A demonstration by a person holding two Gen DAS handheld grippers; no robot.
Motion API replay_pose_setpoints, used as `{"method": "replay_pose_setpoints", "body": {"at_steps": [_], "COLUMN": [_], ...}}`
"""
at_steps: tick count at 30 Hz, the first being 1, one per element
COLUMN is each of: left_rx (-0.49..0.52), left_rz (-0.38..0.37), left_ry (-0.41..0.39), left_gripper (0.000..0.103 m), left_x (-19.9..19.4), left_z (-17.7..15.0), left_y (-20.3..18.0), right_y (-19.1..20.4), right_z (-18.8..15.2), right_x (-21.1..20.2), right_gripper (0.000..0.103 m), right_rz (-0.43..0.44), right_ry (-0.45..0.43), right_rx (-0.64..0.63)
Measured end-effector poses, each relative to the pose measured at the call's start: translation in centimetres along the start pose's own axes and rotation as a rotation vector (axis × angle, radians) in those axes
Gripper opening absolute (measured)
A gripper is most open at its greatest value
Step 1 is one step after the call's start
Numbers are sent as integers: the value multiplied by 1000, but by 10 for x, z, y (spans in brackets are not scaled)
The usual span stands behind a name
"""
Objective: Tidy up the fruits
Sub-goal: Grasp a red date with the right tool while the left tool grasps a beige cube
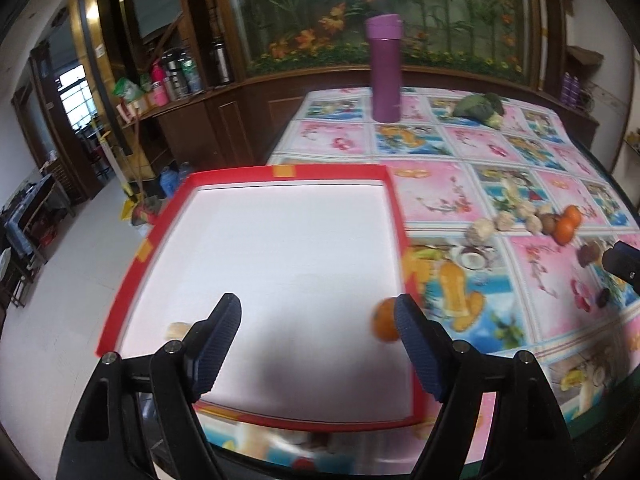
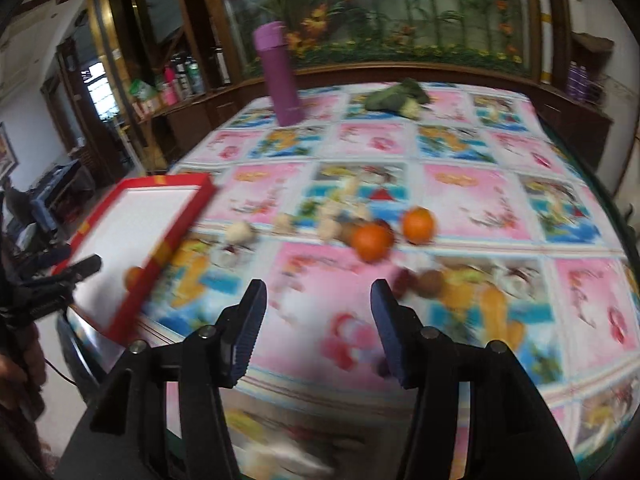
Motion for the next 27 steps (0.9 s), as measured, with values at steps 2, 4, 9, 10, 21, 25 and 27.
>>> {"method": "replay_pose_setpoints", "body": {"at_steps": [2, 4, 9, 10, 21, 25, 27], "left_rx": [23, 48, 91, 96, 89, 102, 106], "left_rz": [-23, -40, -66, -68, -51, -65, -71], "left_ry": [8, 17, 36, 41, 59, 70, 74], "left_gripper": [79, 79, 79, 79, 79, 79, 79], "left_x": [1, 3, 3, 4, 9, 14, 16], "left_z": [0, 0, -2, -3, -3, -1, 2], "left_y": [-13, -26, -48, -50, -50, -56, -59], "right_y": [-18, -36, -51, -48, -30, -24, -22], "right_z": [-9, -19, -28, -28, -34, -35, -36], "right_x": [-1, -1, 3, 5, 25, 32, 33], "right_gripper": [56, 56, 56, 56, 50, 33, 32], "right_rz": [-23, -43, -28, -14, -33, -56, -75], "right_ry": [18, 38, 67, 75, 107, 126, 131], "right_rx": [25, 60, 97, 92, 35, 4, -15]}}
Point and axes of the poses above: each gripper's, at about its wrist camera, not at the fingertips, and x roughly the way its jaws point, y to its left, z to its top, the point moved 5 cm from there along x, roughly the way its jaws point, and after that the axes turned 5 degrees about -z, right-handed, at the moved point
